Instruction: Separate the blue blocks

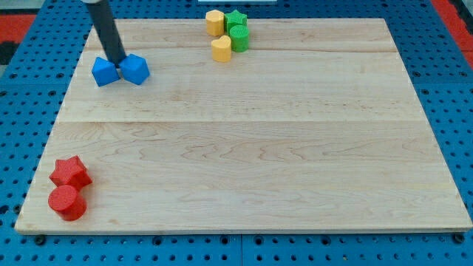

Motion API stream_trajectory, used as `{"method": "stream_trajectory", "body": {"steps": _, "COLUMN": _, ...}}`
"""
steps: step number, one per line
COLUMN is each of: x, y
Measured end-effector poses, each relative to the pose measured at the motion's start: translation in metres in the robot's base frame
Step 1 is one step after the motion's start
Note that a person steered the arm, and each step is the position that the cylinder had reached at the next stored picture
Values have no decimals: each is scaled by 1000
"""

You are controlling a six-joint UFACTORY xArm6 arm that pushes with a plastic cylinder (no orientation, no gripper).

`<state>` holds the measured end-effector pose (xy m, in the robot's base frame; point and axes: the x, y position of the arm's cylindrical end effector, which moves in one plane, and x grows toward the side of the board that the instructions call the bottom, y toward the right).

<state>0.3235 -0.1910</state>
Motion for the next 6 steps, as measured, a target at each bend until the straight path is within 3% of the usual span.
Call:
{"method": "stream_trajectory", "body": {"steps": 2, "x": 38, "y": 95}}
{"method": "stream_trajectory", "body": {"steps": 3, "x": 67, "y": 192}}
{"method": "stream_trajectory", "body": {"steps": 4, "x": 68, "y": 208}}
{"method": "stream_trajectory", "body": {"steps": 6, "x": 86, "y": 174}}
